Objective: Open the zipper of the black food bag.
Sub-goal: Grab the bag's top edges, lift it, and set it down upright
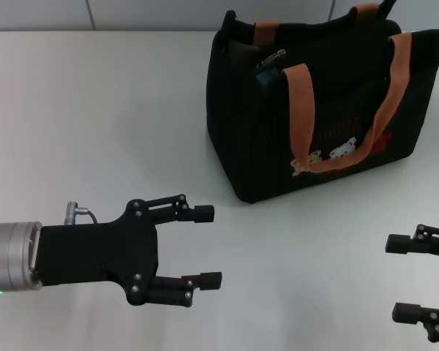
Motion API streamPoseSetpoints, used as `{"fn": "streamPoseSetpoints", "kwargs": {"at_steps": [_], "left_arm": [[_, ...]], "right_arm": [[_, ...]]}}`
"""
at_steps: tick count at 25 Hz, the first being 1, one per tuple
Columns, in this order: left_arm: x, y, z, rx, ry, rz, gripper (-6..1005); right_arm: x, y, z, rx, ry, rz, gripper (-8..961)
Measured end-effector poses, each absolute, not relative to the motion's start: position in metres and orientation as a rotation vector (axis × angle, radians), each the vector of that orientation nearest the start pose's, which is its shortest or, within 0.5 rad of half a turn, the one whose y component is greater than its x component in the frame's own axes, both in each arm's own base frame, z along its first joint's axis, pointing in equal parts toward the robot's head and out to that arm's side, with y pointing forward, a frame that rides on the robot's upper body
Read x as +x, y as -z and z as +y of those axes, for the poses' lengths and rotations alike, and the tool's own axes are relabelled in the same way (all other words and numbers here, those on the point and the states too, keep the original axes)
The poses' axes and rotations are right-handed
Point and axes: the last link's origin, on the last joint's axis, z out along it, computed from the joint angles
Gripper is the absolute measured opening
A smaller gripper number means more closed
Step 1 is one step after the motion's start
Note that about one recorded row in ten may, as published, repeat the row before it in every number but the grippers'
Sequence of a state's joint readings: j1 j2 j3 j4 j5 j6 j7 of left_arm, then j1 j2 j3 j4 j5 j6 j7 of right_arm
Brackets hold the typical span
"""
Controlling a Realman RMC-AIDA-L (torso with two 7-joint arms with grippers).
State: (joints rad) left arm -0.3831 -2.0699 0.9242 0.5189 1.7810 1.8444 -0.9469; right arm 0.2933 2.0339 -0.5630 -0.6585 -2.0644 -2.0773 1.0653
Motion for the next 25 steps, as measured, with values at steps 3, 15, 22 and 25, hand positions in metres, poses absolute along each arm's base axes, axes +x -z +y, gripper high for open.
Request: {"fn": "streamPoseSetpoints", "kwargs": {"at_steps": [3,15,22,25], "left_arm": [[-0.261,0.024,0.245,-2.894,1.067,-0.169,827],[-0.254,0.048,0.266,-2.552,1.137,-0.081,813],[-0.246,0.077,0.279,-2.343,1.051,-0.097,805],[-0.238,0.086,0.282,-2.277,1.025,-0.103,802]], "right_arm": [[0.302,-0.036,0.211,-2.870,-0.998,0.373,826],[0.315,-0.048,0.210,-2.686,-0.994,0.428,826],[0.330,-0.060,0.199,-2.513,-1.005,0.438,826],[0.334,-0.060,0.194,-2.479,-1.007,0.434,825]]}}
